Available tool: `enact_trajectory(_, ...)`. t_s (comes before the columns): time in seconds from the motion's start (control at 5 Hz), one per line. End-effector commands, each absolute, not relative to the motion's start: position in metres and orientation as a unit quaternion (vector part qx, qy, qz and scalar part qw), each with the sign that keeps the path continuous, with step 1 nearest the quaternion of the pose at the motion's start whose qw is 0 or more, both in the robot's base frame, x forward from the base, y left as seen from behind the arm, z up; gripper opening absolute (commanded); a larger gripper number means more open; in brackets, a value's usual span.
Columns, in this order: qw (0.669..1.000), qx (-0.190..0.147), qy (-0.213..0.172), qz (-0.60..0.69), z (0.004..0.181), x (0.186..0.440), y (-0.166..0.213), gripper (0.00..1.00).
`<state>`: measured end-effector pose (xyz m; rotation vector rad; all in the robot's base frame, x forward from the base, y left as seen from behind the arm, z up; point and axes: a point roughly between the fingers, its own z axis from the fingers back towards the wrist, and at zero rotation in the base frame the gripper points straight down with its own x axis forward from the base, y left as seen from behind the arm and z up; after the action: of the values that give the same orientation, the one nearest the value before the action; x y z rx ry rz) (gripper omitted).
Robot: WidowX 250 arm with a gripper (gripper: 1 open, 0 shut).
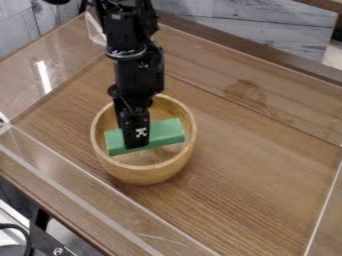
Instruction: Remove the green block from inside the brown bowl and put it on the table
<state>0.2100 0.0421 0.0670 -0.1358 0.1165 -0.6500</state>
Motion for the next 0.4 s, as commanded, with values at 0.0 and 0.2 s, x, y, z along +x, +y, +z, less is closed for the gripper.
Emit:
enact_trajectory(0.0,0.943,-0.048,0.027,-0.328,0.0837,0.2253,0.0375,0.00)
enact_trajectory(0.2,0.939,-0.049,0.029,-0.340,0.0814,0.2278,0.0289,0.00)
